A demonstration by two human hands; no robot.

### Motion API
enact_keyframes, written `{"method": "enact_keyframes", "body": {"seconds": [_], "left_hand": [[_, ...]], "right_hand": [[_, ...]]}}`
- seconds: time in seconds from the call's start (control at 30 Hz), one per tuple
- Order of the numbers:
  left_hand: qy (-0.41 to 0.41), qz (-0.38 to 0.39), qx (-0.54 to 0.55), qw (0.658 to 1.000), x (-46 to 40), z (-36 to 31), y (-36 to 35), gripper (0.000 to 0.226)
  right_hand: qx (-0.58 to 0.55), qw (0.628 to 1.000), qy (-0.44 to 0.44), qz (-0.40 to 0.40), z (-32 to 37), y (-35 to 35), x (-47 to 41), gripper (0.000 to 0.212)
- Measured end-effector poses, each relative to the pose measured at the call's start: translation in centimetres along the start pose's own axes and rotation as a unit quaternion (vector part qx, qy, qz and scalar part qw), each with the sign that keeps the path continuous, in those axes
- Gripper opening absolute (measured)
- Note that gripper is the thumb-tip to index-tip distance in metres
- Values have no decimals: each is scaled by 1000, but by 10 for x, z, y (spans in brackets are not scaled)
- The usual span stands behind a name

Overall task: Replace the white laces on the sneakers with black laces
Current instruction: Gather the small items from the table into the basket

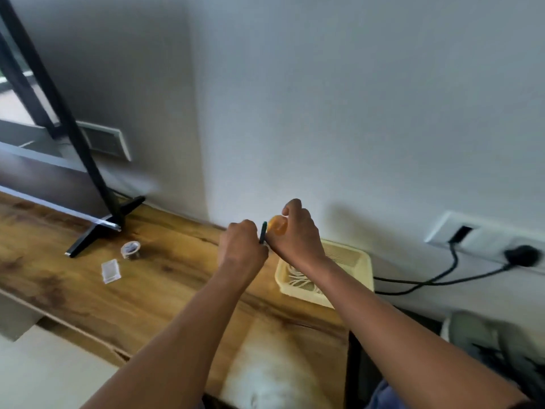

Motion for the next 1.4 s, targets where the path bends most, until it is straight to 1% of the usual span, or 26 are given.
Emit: {"method": "enact_keyframes", "body": {"seconds": [0.1, 0.17, 0.23, 0.3, 0.4, 0.53, 0.63, 0.73, 0.83, 0.9, 1.0, 1.03, 1.13, 1.4], "left_hand": [[-20, 60, 31, 998, 14, -42, -25, 10], [-22, 96, 50, 994, 22, -56, -42, 12], [-25, 119, 61, 991, 28, -71, -58, 15], [-18, 131, 73, 989, 32, -81, -70, 12], [-13, 130, 73, 989, 34, -92, -84, 10], [-29, 148, 59, 987, 35, -103, -105, 12], [-40, 154, 51, 986, 34, -111, -117, 14], [-55, 162, 35, 985, 31, -117, -126, 21], [-60, 160, 21, 985, 28, -118, -134, 23], [-62, 160, 18, 985, 29, -117, -139, 25], [-65, 154, 9, 986, 31, -118, -145, 28], [-61, 152, 4, 986, 32, -117, -146, 32], [-58, 152, -3, 987, 34, -114, -152, 41], [-60, 135, 10, 989, 33, -107, -156, 46]], "right_hand": [[11, 999, -38, 34, -42, 41, 7, 55], [10, 996, -73, 45, -69, 63, 10, 44], [23, 994, -97, 39, -93, 86, 12, 32], [54, 993, -106, 26, -111, 101, 16, 29], [109, 988, -109, 19, -126, 108, 23, 33], [145, 984, -98, 35, -137, 103, 21, 38], [182, 980, -75, 41, -142, 96, 16, 37], [197, 979, -43, 41, -143, 87, 15, 38], [280, 960, 2, 31, -142, 81, 16, 43], [337, 941, 26, 28, -142, 77, 17, 40], [374, 926, 24, 42, -144, 72, 19, 27], [382, 922, 20, 51, -144, 70, 20, 23], [399, 915, 12, 61, -142, 67, 22, 17], [424, 904, -15, 62, -138, 66, 20, 11]]}}
Point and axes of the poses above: each hand's wrist, its own x-axis away from the middle knuckle, its own y-axis out of the back of the hand, z = x × y, the point moved 5 cm from there along -x, towards the middle knuckle, and after that the axes turned 9 degrees about -z, right-handed, at the moved point
